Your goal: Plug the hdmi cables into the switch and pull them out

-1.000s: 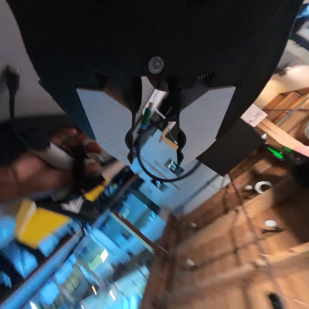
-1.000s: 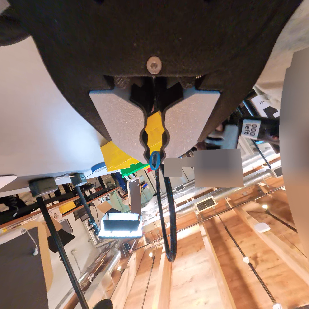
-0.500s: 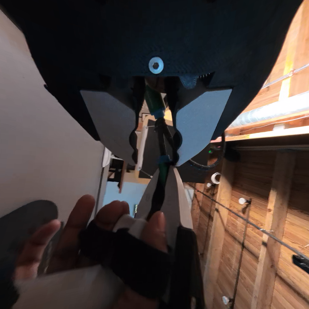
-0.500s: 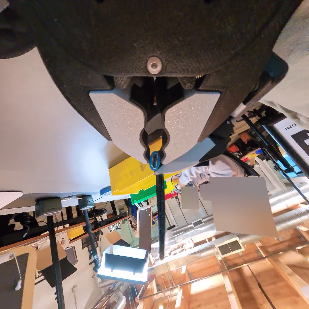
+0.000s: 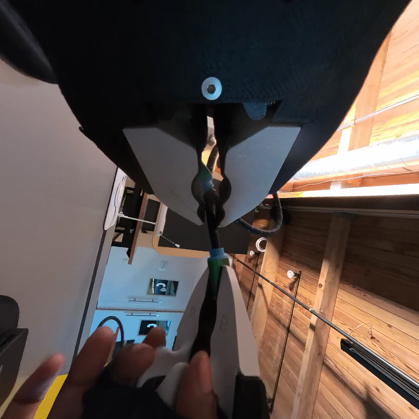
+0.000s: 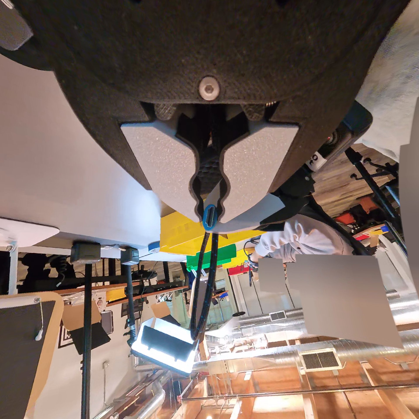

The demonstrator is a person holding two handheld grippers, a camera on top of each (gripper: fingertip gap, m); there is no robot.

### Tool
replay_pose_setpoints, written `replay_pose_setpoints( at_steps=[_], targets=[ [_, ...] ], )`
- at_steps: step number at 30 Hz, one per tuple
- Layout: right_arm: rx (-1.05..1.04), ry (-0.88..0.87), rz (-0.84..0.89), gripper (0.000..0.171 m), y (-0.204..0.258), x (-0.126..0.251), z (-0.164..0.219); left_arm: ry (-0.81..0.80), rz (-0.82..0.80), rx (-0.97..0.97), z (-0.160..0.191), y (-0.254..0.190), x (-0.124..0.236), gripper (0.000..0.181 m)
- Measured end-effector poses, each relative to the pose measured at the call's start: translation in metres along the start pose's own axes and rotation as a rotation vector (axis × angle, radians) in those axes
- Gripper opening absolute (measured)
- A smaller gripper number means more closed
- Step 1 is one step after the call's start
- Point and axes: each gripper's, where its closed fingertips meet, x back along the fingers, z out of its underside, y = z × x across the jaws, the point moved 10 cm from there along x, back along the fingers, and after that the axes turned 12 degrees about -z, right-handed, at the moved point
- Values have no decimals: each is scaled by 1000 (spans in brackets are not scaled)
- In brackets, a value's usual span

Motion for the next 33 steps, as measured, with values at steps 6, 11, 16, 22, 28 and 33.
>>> replay_pose_setpoints(
  at_steps=[6, 11, 16, 22, 28, 33],
  targets=[
    [43, -24, -6, 11, 6, -2, -3, -1, 4, 56, 10, 10, 2, 8],
    [62, -16, -21, 11, 9, -8, -4, 12, -22, 34, 20, 18, 3, 8],
    [-15, -69, -38, 11, 0, -6, 4, 88, 24, 115, 8, 10, -1, 19],
    [-129, -18, -100, 12, -4, -7, 15, 48, -45, 26, -7, -3, -1, 13],
    [161, 90, -90, 36, -5, 1, 8, 57, 147, 100, -5, 4, 0, 6],
    [656, 363, 3, 45, 11, 9, 0, 54, 312, 126, 1, 13, 4, 5]
  ],
)
